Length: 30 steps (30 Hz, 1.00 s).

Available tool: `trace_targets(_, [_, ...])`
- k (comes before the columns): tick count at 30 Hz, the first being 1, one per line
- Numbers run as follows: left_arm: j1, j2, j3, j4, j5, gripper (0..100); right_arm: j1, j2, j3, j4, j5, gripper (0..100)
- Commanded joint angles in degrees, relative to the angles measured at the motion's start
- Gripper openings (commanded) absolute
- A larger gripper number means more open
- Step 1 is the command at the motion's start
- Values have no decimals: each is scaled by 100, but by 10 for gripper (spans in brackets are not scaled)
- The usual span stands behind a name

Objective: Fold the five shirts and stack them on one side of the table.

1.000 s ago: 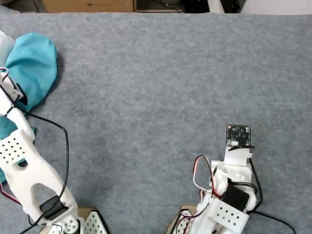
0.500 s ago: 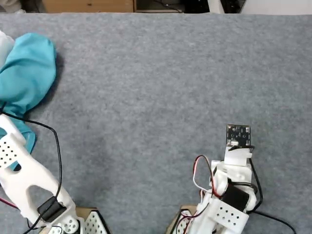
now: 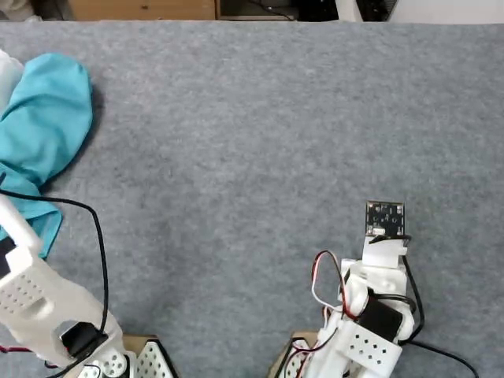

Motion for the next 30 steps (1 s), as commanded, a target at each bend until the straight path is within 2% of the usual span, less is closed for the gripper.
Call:
trace_targets(1, [-176, -198, 193, -211, -35, 21, 75, -321, 13, 26, 26, 5])
trace_targets(8, [-826, 488, 571, -299, -264, 214, 75, -321, 13, 26, 26, 5])
trace_targets(11, [-914, 778, 580, -387, -264, 243, 75, -321, 13, 26, 26, 5])
trace_targets(16, [-826, 1771, 659, -941, -299, 230, 75, -321, 13, 26, 26, 5])
trace_targets(21, [-571, 2299, 642, -888, -308, 14, 75, -321, 13, 26, 26, 5])
trace_targets(25, [-193, 2299, 554, -352, -308, 18, 75, -321, 13, 26, 26, 5])
trace_targets(30, [123, 1727, -202, 97, -273, 19, 75, -321, 13, 26, 26, 5])
